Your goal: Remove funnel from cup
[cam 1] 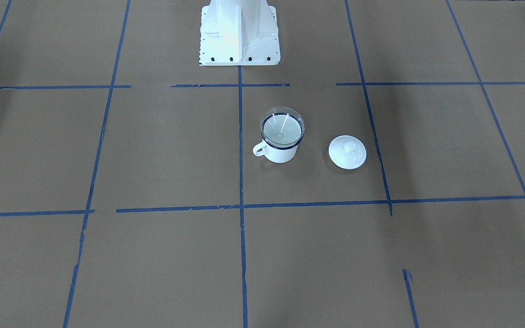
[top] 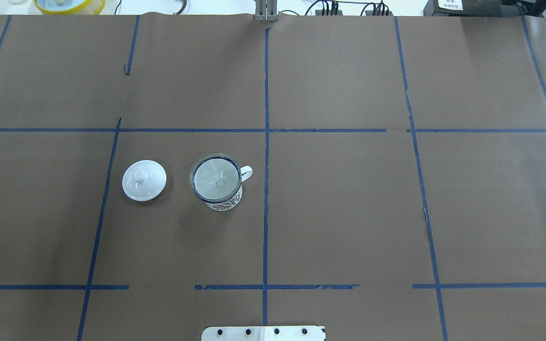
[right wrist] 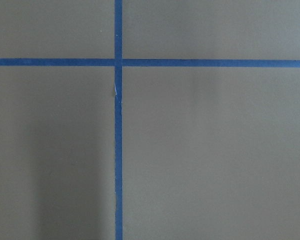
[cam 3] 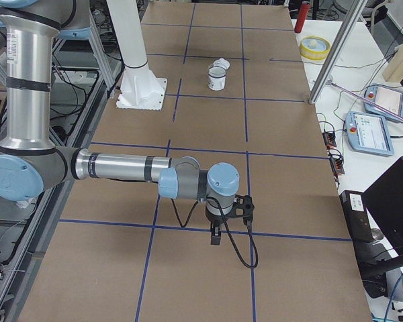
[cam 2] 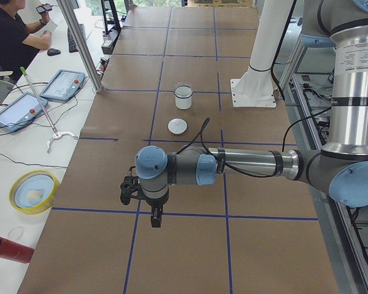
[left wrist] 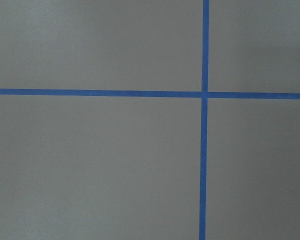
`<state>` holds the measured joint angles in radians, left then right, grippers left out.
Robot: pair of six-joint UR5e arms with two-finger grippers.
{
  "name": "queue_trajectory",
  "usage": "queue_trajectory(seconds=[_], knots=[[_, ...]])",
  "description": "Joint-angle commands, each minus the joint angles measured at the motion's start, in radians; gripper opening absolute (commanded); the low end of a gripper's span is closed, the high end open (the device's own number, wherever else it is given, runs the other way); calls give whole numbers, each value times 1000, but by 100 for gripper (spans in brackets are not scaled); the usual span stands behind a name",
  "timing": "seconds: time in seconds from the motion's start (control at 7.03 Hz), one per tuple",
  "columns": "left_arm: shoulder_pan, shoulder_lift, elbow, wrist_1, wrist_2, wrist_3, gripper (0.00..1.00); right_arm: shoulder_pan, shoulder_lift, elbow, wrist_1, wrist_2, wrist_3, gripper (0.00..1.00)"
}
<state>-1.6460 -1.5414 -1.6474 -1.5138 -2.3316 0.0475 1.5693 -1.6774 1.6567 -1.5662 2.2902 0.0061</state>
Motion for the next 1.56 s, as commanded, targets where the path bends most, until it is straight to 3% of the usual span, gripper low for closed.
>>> queue_trajectory(seconds=[0.0,0.43,0.85,1.14,1.42], knots=[[0,6,3,-5,0,3,100,0,-1,0,0,0,0,100],[2,-17,-3,-6,-3,-6,100,0,-1,0,0,0,0,100],[29,-161,-78,1,2,-84,100,0,-1,0,0,0,0,100],[185,-207,-211,9,14,-264,100,0,-1,0,0,0,0,100],[308,-299,-265,12,12,-429,100,0,1,0,0,0,0,100]])
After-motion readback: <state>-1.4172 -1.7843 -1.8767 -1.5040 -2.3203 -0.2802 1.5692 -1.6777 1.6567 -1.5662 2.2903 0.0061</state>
